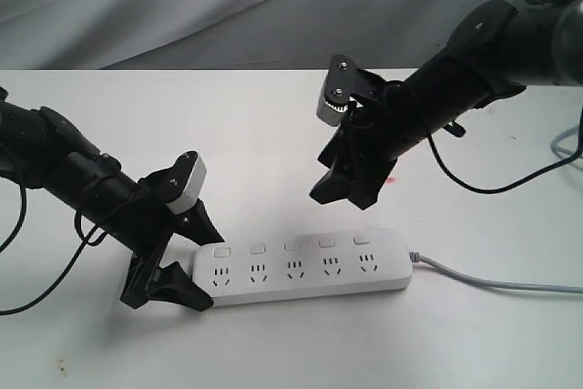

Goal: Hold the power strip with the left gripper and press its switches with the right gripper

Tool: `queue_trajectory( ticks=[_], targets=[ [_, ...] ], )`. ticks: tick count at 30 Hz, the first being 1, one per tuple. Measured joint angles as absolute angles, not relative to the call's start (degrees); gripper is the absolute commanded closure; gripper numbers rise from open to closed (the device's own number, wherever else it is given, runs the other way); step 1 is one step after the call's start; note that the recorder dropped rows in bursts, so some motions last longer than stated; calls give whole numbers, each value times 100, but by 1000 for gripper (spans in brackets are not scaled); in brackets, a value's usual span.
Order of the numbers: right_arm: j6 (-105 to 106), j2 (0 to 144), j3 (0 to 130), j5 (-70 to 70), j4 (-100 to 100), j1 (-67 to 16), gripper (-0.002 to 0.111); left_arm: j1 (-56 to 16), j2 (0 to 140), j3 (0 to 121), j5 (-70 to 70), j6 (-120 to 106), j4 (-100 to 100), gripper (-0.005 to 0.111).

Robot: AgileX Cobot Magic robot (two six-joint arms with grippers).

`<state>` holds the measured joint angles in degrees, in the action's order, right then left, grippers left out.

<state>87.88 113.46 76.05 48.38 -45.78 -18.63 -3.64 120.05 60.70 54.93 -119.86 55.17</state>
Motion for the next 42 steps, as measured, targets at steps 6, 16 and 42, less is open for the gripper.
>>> queue_trajectory(
  ticks=[6, 16, 42],
  targets=[
    [8803, 11646, 7605, 4956, -4645, -1823, 51, -364, 12005, 6070, 5493, -11986, 5517, 107],
    [8803, 11929, 7565, 4838, -4628, -1880, 51, -364, 12005, 6070, 5493, -11986, 5517, 107],
    [8747, 11815, 6951, 3969, -4879, -1929, 51, -364, 12005, 6070, 5493, -11986, 5517, 107]
  ],
)
